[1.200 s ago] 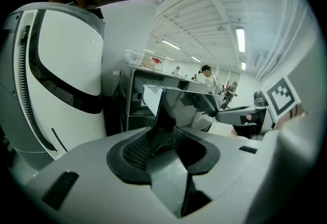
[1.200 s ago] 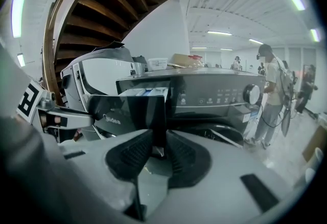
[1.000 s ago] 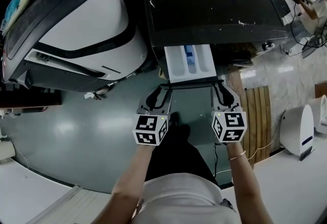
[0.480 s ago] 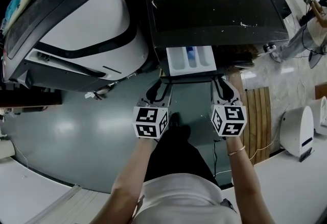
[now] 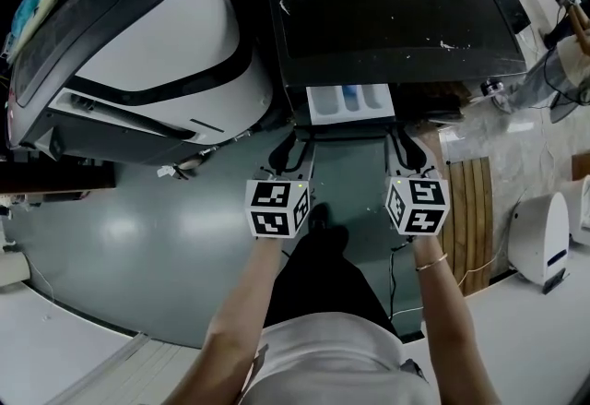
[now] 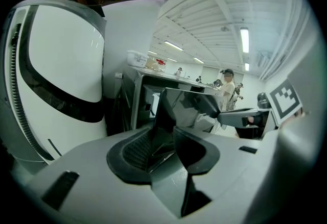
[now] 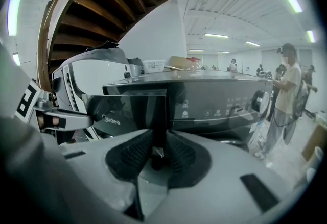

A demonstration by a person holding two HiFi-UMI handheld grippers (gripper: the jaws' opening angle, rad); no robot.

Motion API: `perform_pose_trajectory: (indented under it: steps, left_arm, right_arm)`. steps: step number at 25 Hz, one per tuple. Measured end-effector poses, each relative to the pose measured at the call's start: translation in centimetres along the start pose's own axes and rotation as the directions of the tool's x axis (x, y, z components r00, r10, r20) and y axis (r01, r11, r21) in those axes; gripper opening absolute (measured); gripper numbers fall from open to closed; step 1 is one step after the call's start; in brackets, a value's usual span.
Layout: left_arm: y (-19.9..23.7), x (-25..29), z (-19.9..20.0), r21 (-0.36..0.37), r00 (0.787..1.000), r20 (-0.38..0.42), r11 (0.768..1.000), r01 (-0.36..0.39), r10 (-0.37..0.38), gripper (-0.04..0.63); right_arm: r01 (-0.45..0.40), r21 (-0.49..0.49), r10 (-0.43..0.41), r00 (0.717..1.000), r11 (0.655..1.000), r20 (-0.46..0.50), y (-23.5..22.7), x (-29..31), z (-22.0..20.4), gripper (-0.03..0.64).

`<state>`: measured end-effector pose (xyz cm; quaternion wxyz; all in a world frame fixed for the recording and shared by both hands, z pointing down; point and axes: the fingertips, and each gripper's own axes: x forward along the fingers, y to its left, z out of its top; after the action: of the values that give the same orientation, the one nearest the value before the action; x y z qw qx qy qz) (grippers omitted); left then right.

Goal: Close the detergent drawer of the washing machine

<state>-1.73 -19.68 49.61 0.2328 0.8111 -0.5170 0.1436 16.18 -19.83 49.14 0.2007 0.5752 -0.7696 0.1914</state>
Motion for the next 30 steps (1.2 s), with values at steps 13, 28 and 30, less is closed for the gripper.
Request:
perform_pose_trajectory:
  steps: [13,28,30]
  left_arm:
    - [1.3,1.8,1.5,0.001,1.000,0.000,1.000,-0.017,0.017,0.129]
    - [2.3,3.4,2.8,-0.011,1.000,0.005,1.000,-0.025,0.026,0.129]
    - [2.5,3.5,2.8,-0.015,1.000,0.003,1.000,-0.026,0.026,0.129]
  right_arm:
    - [0.005,0.015,-0.006,1.000,1.000,0.004,-0.4,2.2,1.5,0.071]
    - [0.021,0.015,-0.021,1.000,1.000,0.012,-0.7,4.0,2.8,0.071]
    - [0.021,0.023,-0.022,1.000,1.000,0.012,-0.7,4.2,2.9,0.071]
